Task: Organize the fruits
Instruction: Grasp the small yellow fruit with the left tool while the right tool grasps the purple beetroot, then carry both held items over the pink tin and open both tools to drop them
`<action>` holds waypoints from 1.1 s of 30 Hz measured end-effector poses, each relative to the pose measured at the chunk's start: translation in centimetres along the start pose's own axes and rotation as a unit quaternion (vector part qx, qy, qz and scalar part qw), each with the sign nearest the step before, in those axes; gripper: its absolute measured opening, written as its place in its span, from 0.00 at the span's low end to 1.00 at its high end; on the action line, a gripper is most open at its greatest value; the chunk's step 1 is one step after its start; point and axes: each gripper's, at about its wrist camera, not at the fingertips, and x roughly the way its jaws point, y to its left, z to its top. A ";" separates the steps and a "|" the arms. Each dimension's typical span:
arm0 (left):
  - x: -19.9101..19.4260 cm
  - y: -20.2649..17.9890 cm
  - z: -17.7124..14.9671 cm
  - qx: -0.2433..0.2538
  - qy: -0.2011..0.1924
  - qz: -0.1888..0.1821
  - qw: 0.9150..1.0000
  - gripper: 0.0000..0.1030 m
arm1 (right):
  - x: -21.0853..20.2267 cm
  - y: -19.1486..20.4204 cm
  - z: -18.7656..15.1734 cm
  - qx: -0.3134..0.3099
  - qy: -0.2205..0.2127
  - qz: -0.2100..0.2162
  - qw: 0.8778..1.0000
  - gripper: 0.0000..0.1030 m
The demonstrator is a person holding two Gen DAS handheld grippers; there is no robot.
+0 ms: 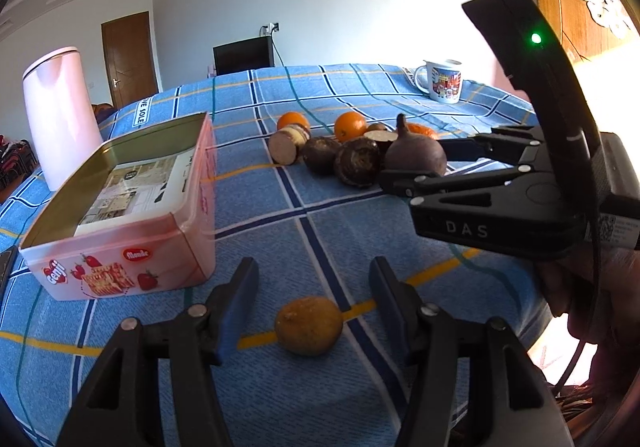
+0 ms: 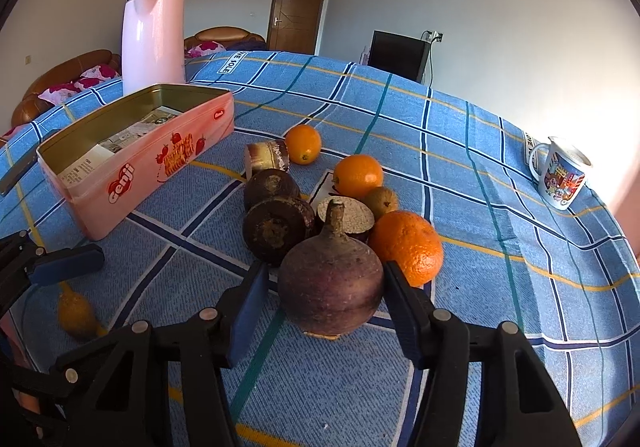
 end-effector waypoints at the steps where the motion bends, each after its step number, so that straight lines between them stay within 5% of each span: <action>1: 0.1 -0.1 0.0 0.002 0.000 -0.002 1.000 0.58 | 0.0 -0.1 0.0 0.001 0.000 -0.003 1.000 0.51; 7: 0.0 0.2 0.2 -0.005 -0.001 -0.028 1.000 0.28 | -0.3 -0.3 0.0 0.006 -0.013 0.016 1.000 0.51; 17: -1.7 1.5 0.9 -0.020 -0.028 -0.032 0.999 0.28 | -2.6 -0.2 0.2 0.012 -0.069 0.025 0.997 0.51; 25: -4.1 5.0 3.2 -0.037 -0.073 0.019 0.996 0.28 | -5.2 1.4 2.8 -0.012 -0.128 0.057 0.990 0.51; 33: -4.3 11.1 5.2 -0.075 -0.086 0.068 0.991 0.28 | -4.2 4.3 6.6 -0.030 -0.142 0.125 0.981 0.51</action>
